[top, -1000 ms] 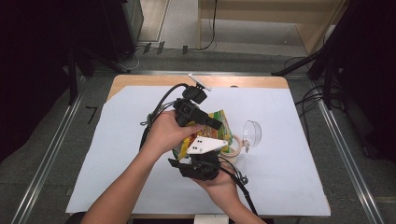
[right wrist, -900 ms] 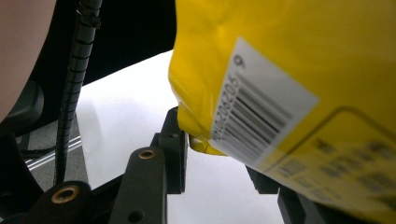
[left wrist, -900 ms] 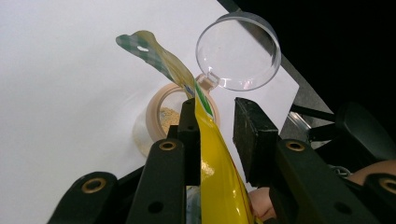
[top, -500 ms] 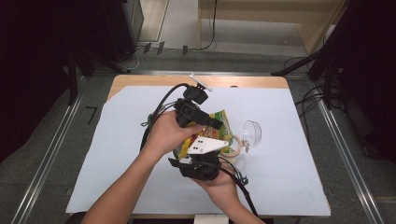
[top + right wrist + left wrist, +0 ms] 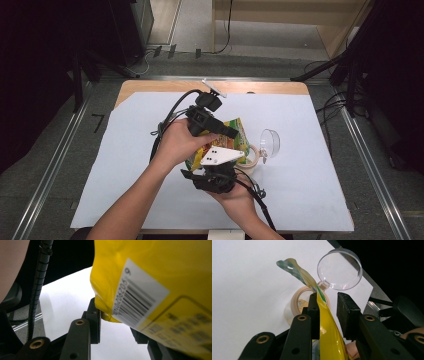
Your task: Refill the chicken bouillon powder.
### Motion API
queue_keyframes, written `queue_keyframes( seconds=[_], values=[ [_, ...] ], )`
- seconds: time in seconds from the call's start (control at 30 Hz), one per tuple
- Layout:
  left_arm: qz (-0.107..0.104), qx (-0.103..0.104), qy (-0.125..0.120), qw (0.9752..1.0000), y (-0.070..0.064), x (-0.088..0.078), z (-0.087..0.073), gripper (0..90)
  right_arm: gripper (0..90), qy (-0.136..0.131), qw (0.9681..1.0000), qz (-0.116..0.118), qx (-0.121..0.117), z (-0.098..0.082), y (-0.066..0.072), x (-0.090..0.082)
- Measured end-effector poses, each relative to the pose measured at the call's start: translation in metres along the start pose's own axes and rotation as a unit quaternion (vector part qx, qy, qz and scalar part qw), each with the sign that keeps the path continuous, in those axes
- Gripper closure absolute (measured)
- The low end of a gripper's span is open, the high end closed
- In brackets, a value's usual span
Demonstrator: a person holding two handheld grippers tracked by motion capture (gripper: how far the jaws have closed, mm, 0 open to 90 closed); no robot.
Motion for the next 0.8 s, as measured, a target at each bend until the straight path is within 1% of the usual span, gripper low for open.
queue_keyframes(
  seconds=[0.43,0.6,0.8],
  values=[
    [0.0,0.002,-0.002,1.0,-0.0003,-0.0004,-0.0009,74.2,66.5,0.001,1.0,-0.001,-0.003,-0.0007,0.0004,0.0004],
    [-0.004,0.0,-0.004,1.0,0.0005,-0.0014,-0.0008,73.1,66.5,0.0,1.0,-0.001,-0.005,0.0002,0.0005,0.0001],
    [0.0,0.004,-0.002,1.0,-0.0002,-0.0007,-0.0012,74.1,66.6,0.002,1.0,-0.002,-0.004,-0.0003,0.0002,0.0002]
  ],
)
Point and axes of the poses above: each handheld gripper's, and its own axes: x roughly forward along the jaws, z roughly out of its top, y roughly to its left, the point moved 1 cm from there along x, roughly forward along the jaws, and after that the axes turned 1 degree about -y, right-handed, at the moved point
